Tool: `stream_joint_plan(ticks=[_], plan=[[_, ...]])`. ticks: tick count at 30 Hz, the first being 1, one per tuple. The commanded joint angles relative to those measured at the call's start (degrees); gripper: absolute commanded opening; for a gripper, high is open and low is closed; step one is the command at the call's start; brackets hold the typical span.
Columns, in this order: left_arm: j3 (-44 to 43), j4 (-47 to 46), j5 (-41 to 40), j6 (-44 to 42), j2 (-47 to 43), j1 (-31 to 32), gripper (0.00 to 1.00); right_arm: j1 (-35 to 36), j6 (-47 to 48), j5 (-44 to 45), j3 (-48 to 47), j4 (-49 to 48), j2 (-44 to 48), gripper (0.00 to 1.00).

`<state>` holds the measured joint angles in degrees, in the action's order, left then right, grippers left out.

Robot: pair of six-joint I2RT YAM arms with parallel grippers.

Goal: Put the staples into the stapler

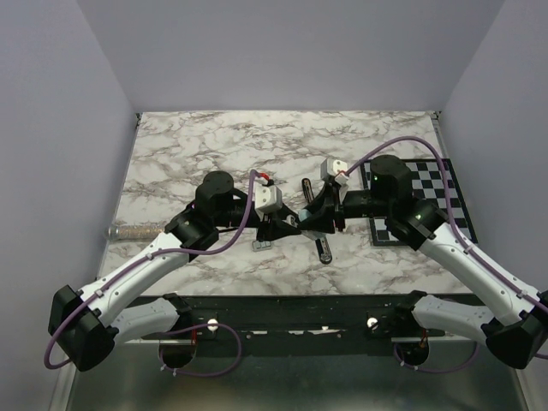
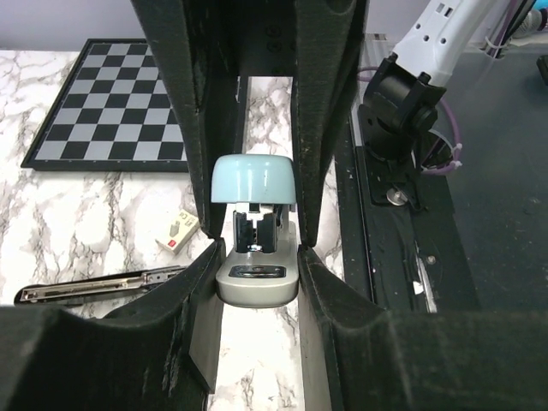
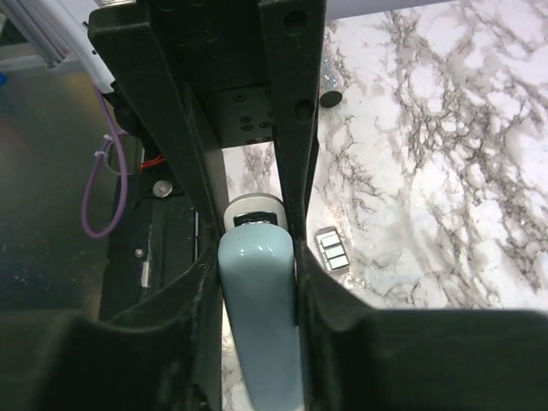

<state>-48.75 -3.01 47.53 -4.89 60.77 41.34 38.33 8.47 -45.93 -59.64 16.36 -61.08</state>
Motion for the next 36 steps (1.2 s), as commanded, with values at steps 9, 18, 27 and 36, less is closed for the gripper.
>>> stream_joint_plan(ticks=[9, 18, 27, 36], plan=[[2.1, -7.9, -1.9, 2.4, -4.5, -6.3, 0.00, -2.6, -7.4, 3.5, 1.4, -6.5, 5.3, 0.02], [11.5, -24.0, -10.8, 18.2, -9.9, -8.0, 0.00, -8.8, -19.2, -2.6, 7.5, -21.7, 11.3, 0.01], [30.9, -43.9, -29.3, 36.0, -21.5, -8.0, 0.00, -12.4, -44.9, -3.1, 17.6, -59.4, 13.1, 0.01], [42.5, -60.6, -33.8, 49.2, -21.7, -7.4, 0.00, -12.7, -64.4, 2.4, 21.6, -94.6, 6.0, 0.01]])
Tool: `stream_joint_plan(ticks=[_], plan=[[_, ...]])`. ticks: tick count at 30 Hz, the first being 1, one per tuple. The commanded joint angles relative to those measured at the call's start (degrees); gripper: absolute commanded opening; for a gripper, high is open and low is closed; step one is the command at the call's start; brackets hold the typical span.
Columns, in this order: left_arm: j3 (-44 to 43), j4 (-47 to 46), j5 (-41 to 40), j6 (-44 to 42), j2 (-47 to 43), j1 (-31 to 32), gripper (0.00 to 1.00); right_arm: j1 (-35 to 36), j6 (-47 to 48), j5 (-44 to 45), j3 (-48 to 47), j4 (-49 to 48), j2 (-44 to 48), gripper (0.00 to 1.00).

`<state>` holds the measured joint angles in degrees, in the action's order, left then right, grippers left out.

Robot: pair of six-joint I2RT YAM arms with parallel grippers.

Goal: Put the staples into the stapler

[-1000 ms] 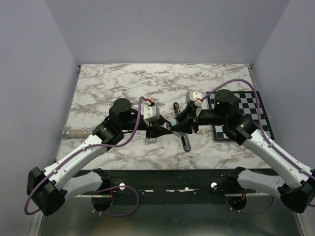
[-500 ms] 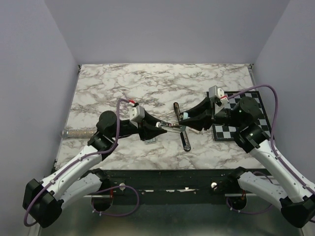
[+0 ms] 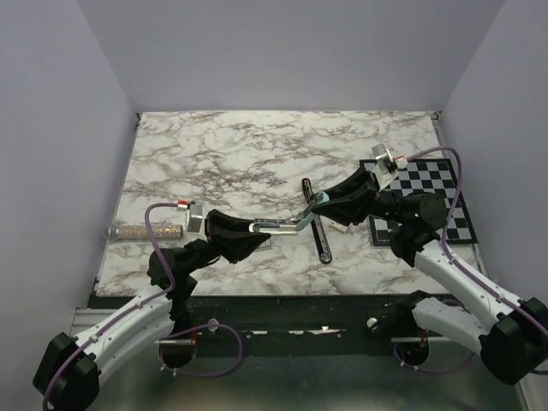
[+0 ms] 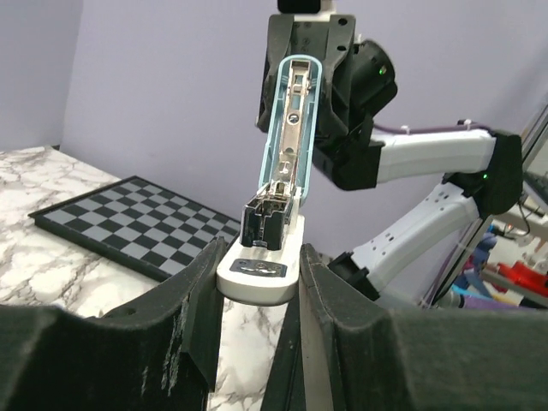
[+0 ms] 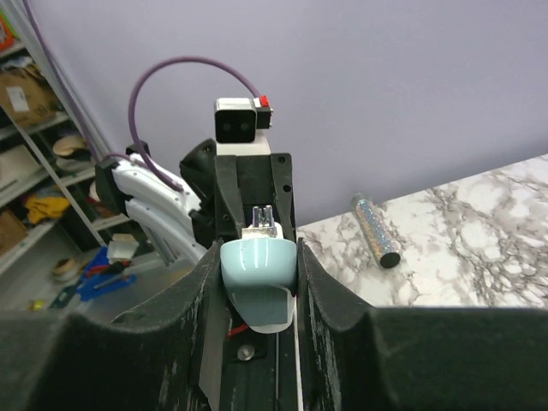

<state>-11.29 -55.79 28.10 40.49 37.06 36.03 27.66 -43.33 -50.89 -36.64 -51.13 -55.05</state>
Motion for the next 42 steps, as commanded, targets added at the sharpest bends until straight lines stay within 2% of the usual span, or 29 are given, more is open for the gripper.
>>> stream_joint_plan(ticks=[1, 5, 9, 11, 12, 14, 15, 20, 21, 23, 27, 28, 30, 31, 35, 38, 42], plan=[[5.3, -8.9, -14.3, 4.2, 2.6, -1.3, 0.00, -2.0, -12.8, 7.8, -1.4, -28.1, -0.5, 0.01], [6.0, -10.7, -15.6, 3.4, 5.6, 2.5, 0.00, -2.3, -11.5, 11.2, -0.7, -30.3, -0.8, 0.01], [6.9, -8.8, -17.6, 1.9, 4.6, 4.1, 0.01, -2.5, -6.6, 6.3, -3.5, -21.7, -0.2, 0.01], [6.5, -4.7, -20.1, -0.3, 0.6, 4.1, 0.18, -2.7, -2.6, 3.1, -4.7, -17.4, 0.2, 0.01], [5.1, 1.9, -21.1, -1.5, -1.2, 4.1, 0.33, -2.7, -0.9, 1.5, -5.2, -12.2, 0.3, 0.01], [3.0, 9.2, -22.1, -6.4, -5.7, 4.1, 0.46, -2.8, 4.1, -1.8, -6.5, -6.3, 0.6, 0.01], [0.8, 15.8, -22.6, -8.3, -7.2, 4.0, 0.55, -2.9, 5.7, -3.0, -6.9, -1.7, 0.6, 0.01], [-5.5, 31.3, -25.6, -16.4, -12.9, 4.0, 0.71, -2.9, 14.7, -9.0, -9.6, 10.7, 0.3, 0.01], [-7.8, 36.0, -26.0, -19.1, -13.6, 4.0, 0.75, -2.9, 16.6, -9.6, -10.9, 15.9, 0.3, 0.01], [-10.5, 40.2, -25.6, -21.9, -13.3, 4.0, 0.76, -2.9, 21.7, -10.1, -12.5, 21.4, 0.2, 0.01], [-19.4, 48.9, -17.8, -30.0, -9.0, 3.9, 0.77, -2.9, 26.5, -12.3, -14.4, 29.6, 0.1, 0.01], [-21.0, 50.6, -12.9, -31.7, -7.9, 4.0, 0.77, -3.0, 27.5, -12.5, -14.9, 30.8, 0.0, 0.01], [-26.3, 55.7, -8.5, -36.7, -4.1, 4.0, 0.79, -2.9, 30.5, -12.8, -15.5, 34.0, -0.1, 0.01], [-27.9, 57.6, -4.8, -38.0, -2.7, 4.0, 0.79, -2.9, 30.9, -12.9, -15.4, 34.3, -0.3, 0.01], [-34.3, 62.6, 2.2, -42.9, 3.4, 4.4, 0.79, -2.8, 32.0, -13.8, -14.9, 34.5, -0.3, 0.01], [-37.6, 63.0, 4.0, -43.9, 7.8, 6.3, 0.79, -2.9, 33.1, -14.1, -14.9, 35.6, -0.5, 0.01], [-41.9, 65.1, 2.5, -47.5, 13.1, 10.8, 0.79, -2.8, 34.0, -14.6, -14.6, 36.4, -0.5, 0.01]])
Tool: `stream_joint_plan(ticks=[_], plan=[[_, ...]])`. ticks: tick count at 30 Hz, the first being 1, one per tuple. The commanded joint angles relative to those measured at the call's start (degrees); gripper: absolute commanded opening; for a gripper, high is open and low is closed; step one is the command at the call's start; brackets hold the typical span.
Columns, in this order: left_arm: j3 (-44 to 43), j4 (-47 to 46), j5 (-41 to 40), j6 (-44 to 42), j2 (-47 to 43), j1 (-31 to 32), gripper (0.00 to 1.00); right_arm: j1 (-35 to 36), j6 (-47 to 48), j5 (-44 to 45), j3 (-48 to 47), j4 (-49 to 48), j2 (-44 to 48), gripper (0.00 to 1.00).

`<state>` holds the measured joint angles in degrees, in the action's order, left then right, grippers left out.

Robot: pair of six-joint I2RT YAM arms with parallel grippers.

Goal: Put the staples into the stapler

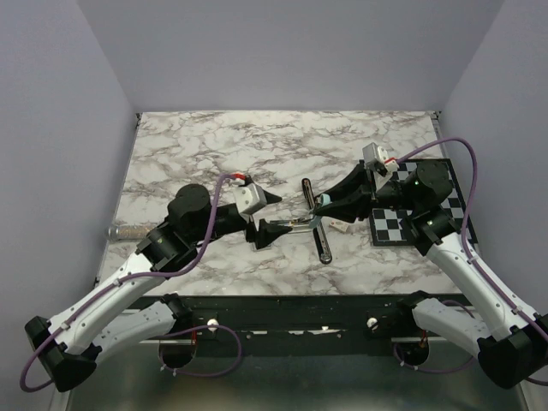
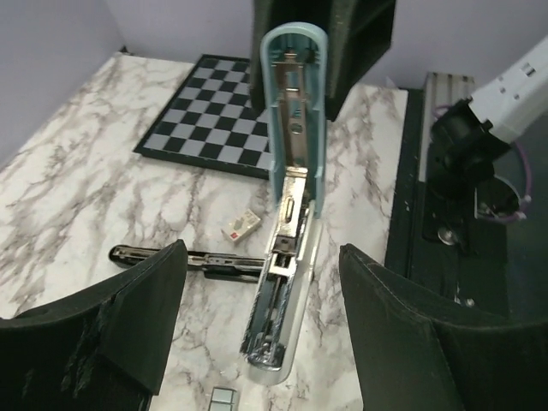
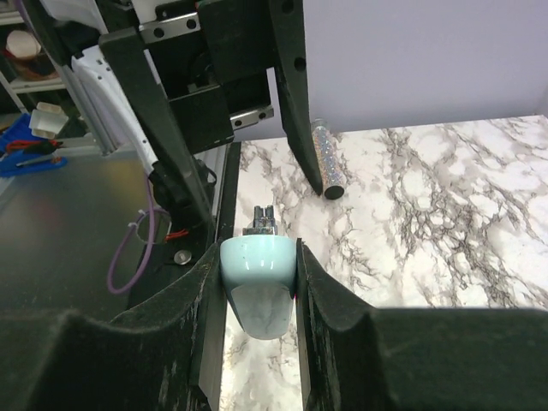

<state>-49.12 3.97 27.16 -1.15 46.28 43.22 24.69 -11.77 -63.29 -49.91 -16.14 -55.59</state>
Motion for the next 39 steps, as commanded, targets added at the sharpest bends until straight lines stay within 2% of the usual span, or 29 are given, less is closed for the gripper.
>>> stream_joint_plan(ticks=[1, 9, 20, 27, 34, 39], plan=[[-4.7, 5.9, 3.0, -7.1, 4.8, 4.6, 0.79, 0.3, 2.5, -2.3, -1.3, 1.4, 0.0, 0.01], [-8.4, 6.7, 2.6, -8.9, 11.5, 5.8, 0.63, 0.3, 3.4, -2.6, -1.0, 1.8, 0.2, 0.01], [-9.9, 6.8, 2.4, -8.7, 15.1, 6.6, 0.53, 0.3, 3.8, -2.6, -0.7, 1.9, 0.0, 0.01], [-10.6, 7.3, 3.5, -7.8, 15.9, 6.9, 0.36, 0.3, 4.2, -2.6, -0.5, 2.2, -0.3, 0.01], [-11.0, 5.6, 6.5, -4.9, 16.5, 6.9, 0.32, 0.2, 4.5, -2.9, -0.4, 2.2, -0.7, 0.01], [-11.4, 3.7, 8.5, -1.9, 17.0, 6.9, 0.14, 0.3, 5.0, -3.2, -0.3, 2.5, -0.9, 0.01]])
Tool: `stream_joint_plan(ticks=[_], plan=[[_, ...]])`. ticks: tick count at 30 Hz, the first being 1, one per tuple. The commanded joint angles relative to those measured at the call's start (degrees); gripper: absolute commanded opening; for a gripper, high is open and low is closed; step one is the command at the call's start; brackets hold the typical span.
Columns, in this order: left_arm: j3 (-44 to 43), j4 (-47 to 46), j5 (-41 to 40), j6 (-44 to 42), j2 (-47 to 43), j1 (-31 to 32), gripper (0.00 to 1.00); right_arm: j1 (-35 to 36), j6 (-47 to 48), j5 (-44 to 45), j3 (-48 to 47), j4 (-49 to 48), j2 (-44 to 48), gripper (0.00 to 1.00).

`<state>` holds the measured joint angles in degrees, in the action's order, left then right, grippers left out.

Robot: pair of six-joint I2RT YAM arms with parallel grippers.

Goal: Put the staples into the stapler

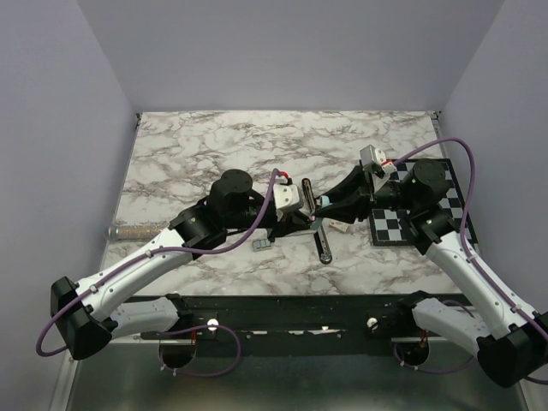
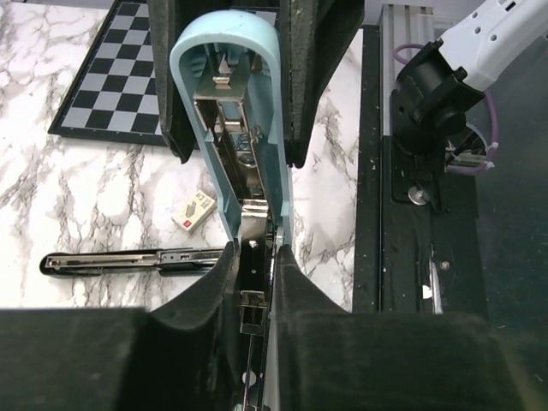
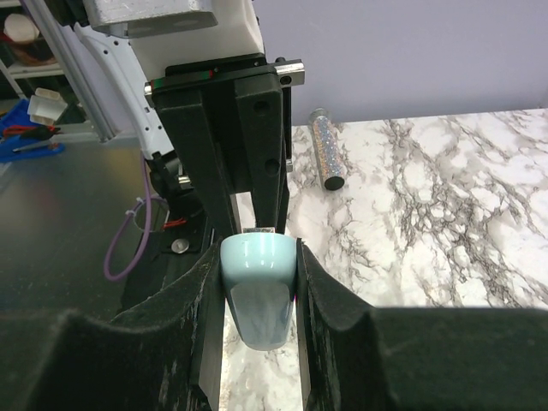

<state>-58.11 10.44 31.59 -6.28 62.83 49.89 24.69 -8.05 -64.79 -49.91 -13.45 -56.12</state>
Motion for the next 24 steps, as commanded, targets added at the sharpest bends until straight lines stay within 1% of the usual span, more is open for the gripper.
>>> stream_joint_plan(ticks=[1, 2, 3, 7, 8, 10, 16, 17, 19, 20, 21, 22, 23, 24], plan=[[-2.3, -3.1, 4.2, 4.1, 0.4, 0.2, 0.10, 0.3, 1.4, -1.8, -0.3, -0.1, -0.4, 0.01], [-2.4, -3.4, 4.1, 4.5, 0.5, 0.2, 0.06, 0.3, 1.4, -1.8, -0.2, 0.0, -0.5, 0.01], [-2.4, -3.4, 2.6, 5.0, 0.4, 0.2, 0.00, 0.3, 1.6, -1.8, -0.1, 0.2, -0.6, 0.01], [-2.0, -2.8, -0.5, 6.0, 0.2, 0.2, 0.00, 0.3, 2.3, -2.1, 0.1, 0.4, -0.8, 0.01], [-1.7, -3.1, -1.1, 7.8, 0.0, 0.2, 0.00, 0.3, 2.3, -2.3, 0.1, 0.4, -0.9, 0.01], [-0.6, -4.2, -3.1, 8.9, -0.4, 0.3, 0.00, 0.3, 2.3, -2.1, 0.2, 0.4, -1.2, 0.01], [2.3, -7.0, -7.7, 14.2, -1.3, 0.2, 0.00, 0.2, 2.9, 0.5, 0.3, 1.0, -1.4, 0.08], [2.6, -7.2, -8.6, 14.5, -1.5, 0.2, 0.00, 0.3, 3.0, 0.9, 0.3, 1.1, -1.5, 0.12], [4.2, -8.6, -9.6, 15.6, -1.9, 0.2, 0.00, 0.2, 3.0, 1.5, 0.3, 1.0, -1.7, 0.16], [4.9, -9.2, -10.2, 15.8, -2.1, 0.2, 0.00, 0.2, 3.0, 1.6, 0.3, 1.1, -2.1, 0.28], [5.4, -10.0, -10.7, 16.0, -2.4, 0.2, 0.00, 0.3, 2.8, 1.7, 0.3, 1.1, -2.2, 0.35], [6.2, -10.1, -11.6, 16.5, -2.5, 0.2, 0.00, 0.3, 2.6, 2.4, 0.3, 1.1, -2.3, 0.39], [6.5, -10.2, -12.5, 16.7, -2.7, 0.2, 0.00, 0.2, 2.3, 3.1, 0.3, 1.1, -2.2, 0.50], [6.7, -9.9, -14.3, 16.8, -2.8, 0.2, 0.00, 0.3, 2.3, 3.8, 0.4, 1.4, -1.8, 0.56]])
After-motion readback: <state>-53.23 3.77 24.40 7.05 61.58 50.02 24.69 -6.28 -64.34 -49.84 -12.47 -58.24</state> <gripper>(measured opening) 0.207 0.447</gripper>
